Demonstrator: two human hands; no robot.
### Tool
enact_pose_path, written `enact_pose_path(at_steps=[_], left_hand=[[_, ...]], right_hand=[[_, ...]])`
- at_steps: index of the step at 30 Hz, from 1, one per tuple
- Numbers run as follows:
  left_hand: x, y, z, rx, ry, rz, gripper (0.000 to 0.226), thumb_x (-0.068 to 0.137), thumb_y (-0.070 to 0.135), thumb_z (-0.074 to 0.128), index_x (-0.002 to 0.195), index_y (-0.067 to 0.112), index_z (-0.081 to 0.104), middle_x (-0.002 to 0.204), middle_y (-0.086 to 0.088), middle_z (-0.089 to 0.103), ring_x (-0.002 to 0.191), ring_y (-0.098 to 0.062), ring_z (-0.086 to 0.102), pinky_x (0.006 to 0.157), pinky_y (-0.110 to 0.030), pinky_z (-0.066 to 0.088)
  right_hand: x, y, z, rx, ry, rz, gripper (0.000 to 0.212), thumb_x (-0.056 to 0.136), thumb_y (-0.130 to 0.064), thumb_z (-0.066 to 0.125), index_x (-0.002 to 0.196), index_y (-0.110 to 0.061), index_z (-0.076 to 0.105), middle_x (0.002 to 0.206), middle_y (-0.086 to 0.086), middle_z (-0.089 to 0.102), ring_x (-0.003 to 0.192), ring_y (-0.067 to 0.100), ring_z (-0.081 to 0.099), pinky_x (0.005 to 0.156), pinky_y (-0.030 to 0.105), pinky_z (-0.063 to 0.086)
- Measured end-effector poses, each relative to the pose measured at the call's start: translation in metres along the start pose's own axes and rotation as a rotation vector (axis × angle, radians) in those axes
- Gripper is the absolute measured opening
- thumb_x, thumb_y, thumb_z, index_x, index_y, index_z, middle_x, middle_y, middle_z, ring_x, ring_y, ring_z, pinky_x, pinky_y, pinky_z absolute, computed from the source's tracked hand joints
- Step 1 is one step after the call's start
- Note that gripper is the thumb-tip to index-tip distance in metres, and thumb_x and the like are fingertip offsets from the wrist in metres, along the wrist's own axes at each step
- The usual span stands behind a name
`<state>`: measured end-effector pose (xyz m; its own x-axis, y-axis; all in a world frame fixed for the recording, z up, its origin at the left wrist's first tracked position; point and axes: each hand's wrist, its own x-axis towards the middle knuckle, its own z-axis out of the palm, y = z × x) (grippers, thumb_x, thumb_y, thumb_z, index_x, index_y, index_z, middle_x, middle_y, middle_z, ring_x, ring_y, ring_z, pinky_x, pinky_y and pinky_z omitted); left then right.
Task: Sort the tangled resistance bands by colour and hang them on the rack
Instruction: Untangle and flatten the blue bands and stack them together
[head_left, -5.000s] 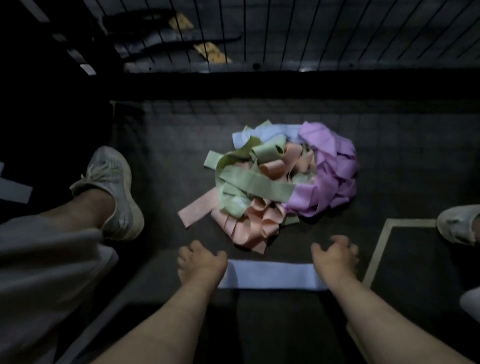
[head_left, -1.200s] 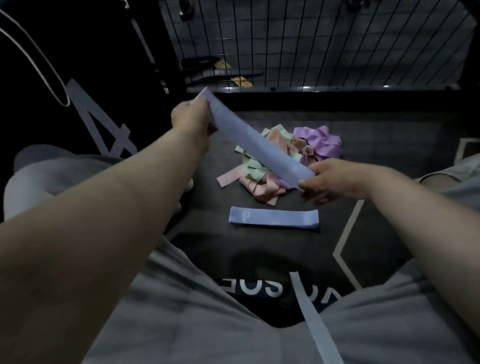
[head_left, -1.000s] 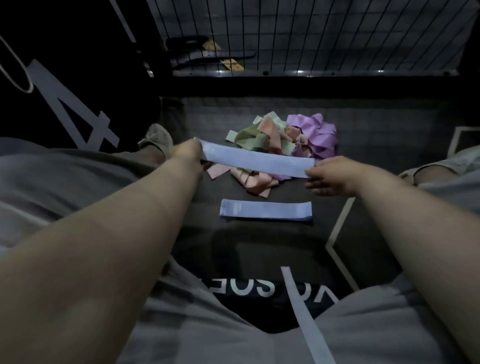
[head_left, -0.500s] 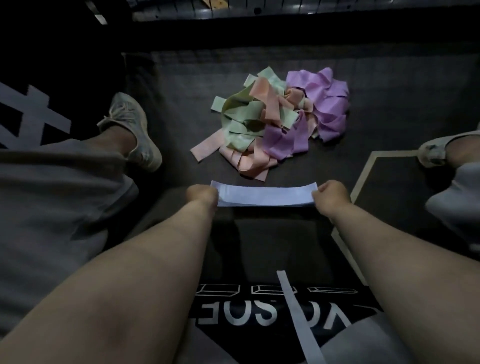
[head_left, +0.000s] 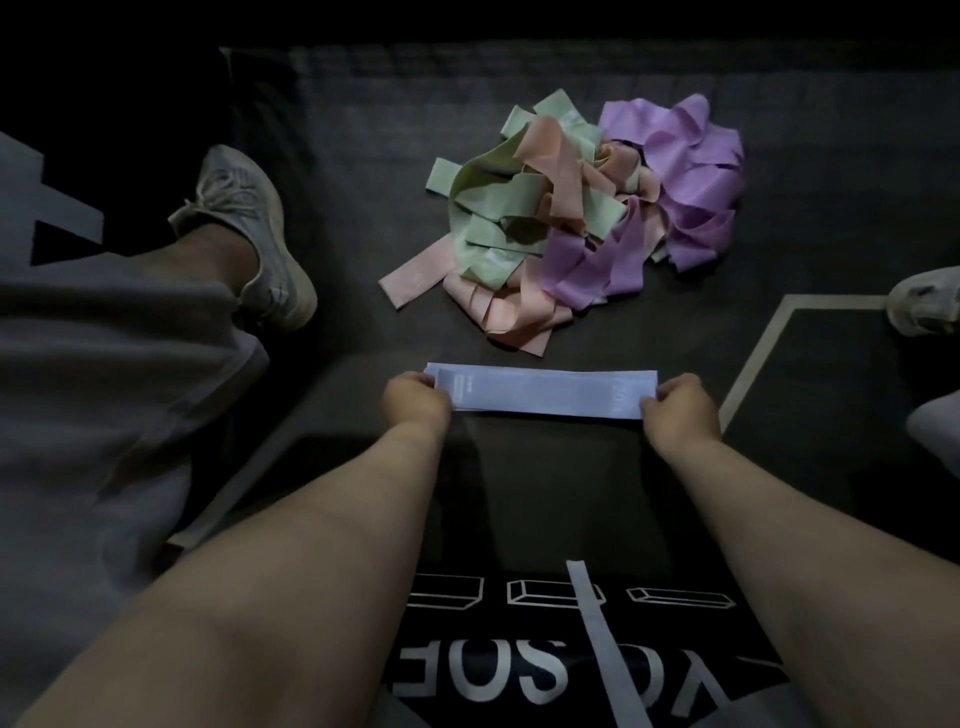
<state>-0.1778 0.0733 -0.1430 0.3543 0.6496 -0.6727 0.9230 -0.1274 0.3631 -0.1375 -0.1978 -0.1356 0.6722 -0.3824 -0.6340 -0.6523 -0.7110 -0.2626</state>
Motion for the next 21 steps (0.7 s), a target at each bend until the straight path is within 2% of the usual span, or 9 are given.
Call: enact_pose_path(at_steps=[4,7,12,14,16,19,21], left_hand=[[0.000,-0.001,0.004,0.046,0.056,0.018,0.018,0.095,0.015,0.065,0.111,0.015,0.071,0.113,-0.005,0.069,0.098,-0.019,0.061,0.080,-0.029,0.042],[0.001,-0.002,0.006,0.114,0.062,0.043,0.016,0.095,0.017,0.064,0.110,0.018,0.068,0.114,-0.006,0.067,0.102,-0.021,0.063,0.078,-0.030,0.043],[0.007,-0.003,0.006,0.145,0.038,0.020,0.016,0.093,0.016,0.064,0.109,0.017,0.064,0.115,-0.007,0.065,0.104,-0.026,0.063,0.078,-0.031,0.043],[0.011,-0.003,0.005,0.151,0.034,0.017,0.016,0.093,0.019,0.063,0.109,0.017,0.065,0.116,-0.008,0.066,0.105,-0.027,0.064,0.083,-0.032,0.047],[0.013,-0.002,0.005,0.169,0.031,0.017,0.017,0.092,0.022,0.064,0.108,0.017,0.067,0.117,-0.008,0.066,0.107,-0.028,0.063,0.091,-0.037,0.052],[0.013,0.000,0.003,0.187,0.025,0.021,0.020,0.090,0.025,0.066,0.108,0.018,0.067,0.116,-0.007,0.065,0.108,-0.028,0.062,0.093,-0.041,0.054],[0.013,0.003,0.001,0.181,0.031,0.037,0.023,0.089,0.027,0.066,0.110,0.018,0.065,0.116,-0.007,0.065,0.107,-0.028,0.063,0.093,-0.039,0.053]], right_hand=[[0.001,0.003,0.001,-0.037,0.030,-0.019,0.029,0.097,-0.018,0.059,0.123,-0.004,0.054,0.125,0.019,0.060,0.115,0.036,0.058,0.090,0.037,0.045],[0.001,0.003,0.003,-0.064,0.037,-0.016,0.028,0.096,-0.018,0.061,0.120,-0.004,0.058,0.124,0.020,0.061,0.113,0.036,0.059,0.088,0.036,0.045],[-0.002,-0.001,0.003,-0.085,0.048,0.009,0.029,0.097,-0.021,0.061,0.122,-0.008,0.057,0.128,0.017,0.055,0.110,0.034,0.059,0.091,0.040,0.047],[-0.003,-0.001,0.001,-0.096,0.044,-0.009,0.028,0.098,-0.022,0.060,0.122,-0.007,0.058,0.131,0.019,0.050,0.109,0.035,0.058,0.094,0.039,0.045],[-0.004,-0.002,-0.001,-0.094,0.037,-0.016,0.027,0.098,-0.022,0.059,0.120,-0.007,0.059,0.130,0.019,0.050,0.104,0.034,0.058,0.092,0.037,0.045],[-0.003,-0.002,-0.002,-0.076,0.026,-0.025,0.022,0.098,-0.022,0.059,0.114,-0.007,0.060,0.119,0.016,0.059,0.094,0.027,0.056,0.081,0.032,0.042],[0.000,-0.001,-0.001,-0.057,0.022,-0.036,0.019,0.097,-0.022,0.059,0.109,-0.008,0.061,0.112,0.015,0.064,0.098,0.030,0.059,0.080,0.033,0.043]])
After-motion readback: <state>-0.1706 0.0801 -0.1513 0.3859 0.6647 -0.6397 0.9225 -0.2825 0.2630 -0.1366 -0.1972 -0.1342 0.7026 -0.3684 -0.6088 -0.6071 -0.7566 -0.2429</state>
